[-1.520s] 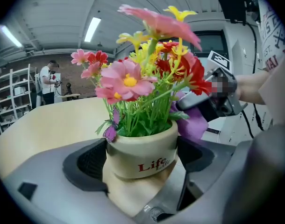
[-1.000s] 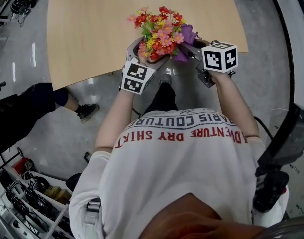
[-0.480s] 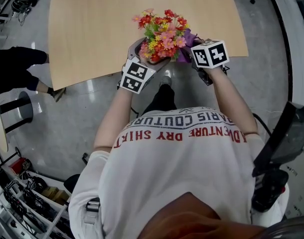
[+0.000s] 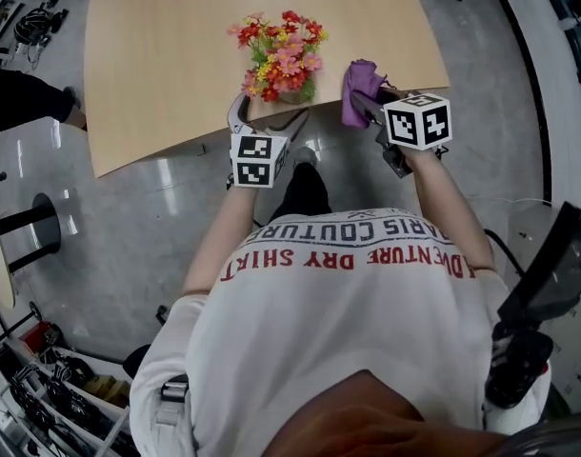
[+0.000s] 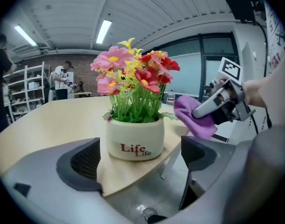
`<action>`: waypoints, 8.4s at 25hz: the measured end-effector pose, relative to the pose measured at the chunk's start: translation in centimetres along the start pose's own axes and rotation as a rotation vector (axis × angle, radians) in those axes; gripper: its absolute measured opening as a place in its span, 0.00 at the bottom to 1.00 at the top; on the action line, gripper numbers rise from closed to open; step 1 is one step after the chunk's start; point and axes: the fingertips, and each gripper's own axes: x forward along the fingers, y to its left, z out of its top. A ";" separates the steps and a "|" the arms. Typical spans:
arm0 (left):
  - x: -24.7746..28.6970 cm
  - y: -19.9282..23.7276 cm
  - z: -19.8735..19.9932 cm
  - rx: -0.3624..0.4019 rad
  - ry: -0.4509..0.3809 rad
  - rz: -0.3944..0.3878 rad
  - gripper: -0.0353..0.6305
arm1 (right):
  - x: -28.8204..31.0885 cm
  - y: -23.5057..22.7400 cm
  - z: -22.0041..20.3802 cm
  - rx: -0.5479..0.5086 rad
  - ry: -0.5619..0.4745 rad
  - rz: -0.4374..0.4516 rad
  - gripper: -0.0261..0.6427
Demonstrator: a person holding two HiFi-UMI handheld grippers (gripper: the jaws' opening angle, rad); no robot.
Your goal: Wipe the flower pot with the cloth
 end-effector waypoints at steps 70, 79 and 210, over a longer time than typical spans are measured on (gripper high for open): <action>3.6 2.3 0.5 0.254 -0.054 -0.172 0.76 | 10.4 1.7 2.8 -0.047 0.076 0.133 0.10; 3.4 2.4 0.7 0.277 -0.038 -0.197 0.76 | 10.8 0.9 2.2 -0.090 0.118 0.064 0.10; -68.6 -43.9 -8.6 -0.015 -0.307 -0.297 0.06 | -46.8 50.3 -42.6 -0.378 -0.230 0.373 0.10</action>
